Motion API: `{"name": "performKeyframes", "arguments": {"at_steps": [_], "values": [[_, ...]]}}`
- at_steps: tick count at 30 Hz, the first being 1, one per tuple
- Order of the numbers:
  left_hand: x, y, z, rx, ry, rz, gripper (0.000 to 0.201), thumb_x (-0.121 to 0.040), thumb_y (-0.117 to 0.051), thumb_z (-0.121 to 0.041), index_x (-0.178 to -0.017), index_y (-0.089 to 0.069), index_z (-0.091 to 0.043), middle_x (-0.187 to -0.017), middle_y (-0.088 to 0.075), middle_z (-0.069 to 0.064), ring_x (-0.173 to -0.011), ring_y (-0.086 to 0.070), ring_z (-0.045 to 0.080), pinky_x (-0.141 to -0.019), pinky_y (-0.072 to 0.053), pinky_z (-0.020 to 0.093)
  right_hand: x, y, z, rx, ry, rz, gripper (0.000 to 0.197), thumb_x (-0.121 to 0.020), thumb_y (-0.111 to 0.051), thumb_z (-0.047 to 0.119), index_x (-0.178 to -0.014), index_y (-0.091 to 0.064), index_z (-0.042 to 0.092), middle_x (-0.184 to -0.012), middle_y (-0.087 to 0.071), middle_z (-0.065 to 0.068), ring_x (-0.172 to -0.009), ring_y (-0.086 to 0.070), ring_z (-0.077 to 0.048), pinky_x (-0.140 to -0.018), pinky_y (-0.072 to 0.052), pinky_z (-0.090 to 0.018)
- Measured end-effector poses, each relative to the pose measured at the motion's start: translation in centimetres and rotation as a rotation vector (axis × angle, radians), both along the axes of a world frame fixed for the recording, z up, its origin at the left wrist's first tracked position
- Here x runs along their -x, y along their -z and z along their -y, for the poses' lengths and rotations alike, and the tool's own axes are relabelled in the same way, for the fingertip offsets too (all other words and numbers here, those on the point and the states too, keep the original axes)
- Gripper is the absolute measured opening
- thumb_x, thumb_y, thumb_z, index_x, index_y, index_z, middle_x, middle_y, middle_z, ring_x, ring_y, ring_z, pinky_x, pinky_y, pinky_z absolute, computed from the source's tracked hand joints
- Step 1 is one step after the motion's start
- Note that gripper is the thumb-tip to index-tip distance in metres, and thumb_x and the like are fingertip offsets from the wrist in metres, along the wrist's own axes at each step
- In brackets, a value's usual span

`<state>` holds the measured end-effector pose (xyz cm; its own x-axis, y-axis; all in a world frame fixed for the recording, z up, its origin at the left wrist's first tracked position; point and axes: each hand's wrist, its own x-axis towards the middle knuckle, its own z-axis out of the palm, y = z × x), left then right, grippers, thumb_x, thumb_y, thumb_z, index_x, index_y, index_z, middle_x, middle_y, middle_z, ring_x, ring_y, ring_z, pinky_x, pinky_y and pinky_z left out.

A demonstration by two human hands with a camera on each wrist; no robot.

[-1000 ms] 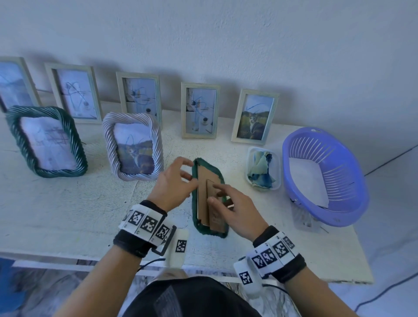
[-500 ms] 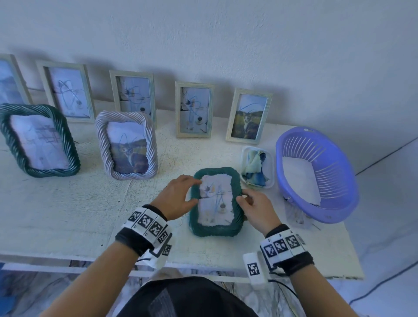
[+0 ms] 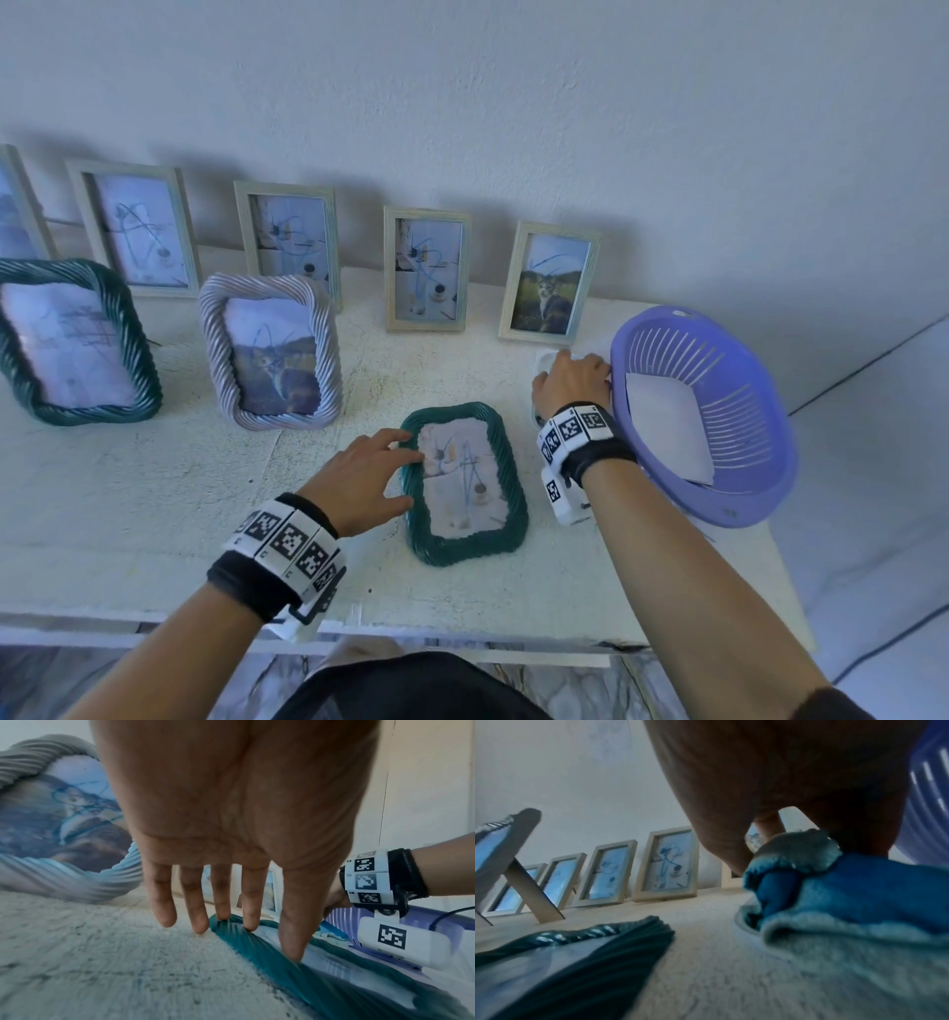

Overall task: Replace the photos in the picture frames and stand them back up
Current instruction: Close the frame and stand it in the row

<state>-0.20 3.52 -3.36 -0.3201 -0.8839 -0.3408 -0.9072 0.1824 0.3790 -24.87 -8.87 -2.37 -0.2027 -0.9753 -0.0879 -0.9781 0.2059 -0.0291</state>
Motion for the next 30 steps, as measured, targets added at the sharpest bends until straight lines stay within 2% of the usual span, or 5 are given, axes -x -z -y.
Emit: {"name": "performKeyframes", "arguments": {"at_steps": [9,15,21,25,30], "values": [[-0.3,-0.3,1.3,-0.003,0.009,0.001,0.068,-0.086,-0.064,-0.049,-0.145,-0.037,-0.030,-0.152,-0.026,-0.001,-0.134,-0.035,0.022,-0.108,-0.037,0.039,0.6,1.1,0.1,-0.005,-0.090,0.084,0.034,-0.091,-0.047,0.005,-0.125,-0.052,0.005,-0.125,-0.054,-0.021,-0.113,-0.053,-0.035,-0.093,-0.044,-0.038],[-0.5,-0.5,2.7,-0.038,0.050,0.118,0.100,-0.069,-0.064,-0.076,-0.151,-0.020,-0.038,-0.156,-0.020,0.001,-0.139,-0.026,0.026,-0.109,-0.033,0.047,-1.9,-1.3,-6.3,0.077,-0.539,0.449,0.044,-0.095,-0.048,0.009,-0.137,-0.050,0.021,-0.106,-0.053,-0.014,-0.093,-0.055,-0.032,-0.081,-0.044,-0.035],[0.0,0.0,2.7,0.021,0.105,0.267,0.103,-0.067,-0.059,-0.082,-0.151,-0.021,-0.036,-0.155,-0.021,0.003,-0.135,-0.025,0.029,-0.105,-0.034,0.048,-4.4,0.7,-7.9,-0.052,-0.730,0.128,0.040,-0.088,-0.053,0.007,-0.127,-0.053,0.014,-0.120,-0.044,-0.014,-0.101,-0.049,-0.033,-0.083,-0.042,-0.038],[0.3,-0.1,2.7,0.054,0.141,0.316,0.102,-0.069,-0.056,-0.082,-0.152,-0.022,-0.033,-0.157,-0.019,0.004,-0.136,-0.025,0.030,-0.104,-0.034,0.048,-5.1,1.4,-8.4,0.054,-0.781,0.200,0.026,-0.065,-0.075,-0.005,-0.088,-0.067,0.007,-0.092,-0.056,-0.016,-0.073,-0.056,-0.033,-0.064,-0.042,-0.031],[0.4,-0.2,2.7,0.063,0.156,0.343,0.100,-0.069,-0.056,-0.082,-0.151,-0.023,-0.033,-0.156,-0.021,0.004,-0.135,-0.028,0.030,-0.103,-0.036,0.047,-4.0,1.8,-9.4,-0.039,-0.959,0.230,0.025,-0.079,-0.067,0.000,-0.101,-0.073,0.012,-0.094,-0.058,-0.009,-0.071,-0.055,-0.028,-0.065,-0.048,-0.034]]}}
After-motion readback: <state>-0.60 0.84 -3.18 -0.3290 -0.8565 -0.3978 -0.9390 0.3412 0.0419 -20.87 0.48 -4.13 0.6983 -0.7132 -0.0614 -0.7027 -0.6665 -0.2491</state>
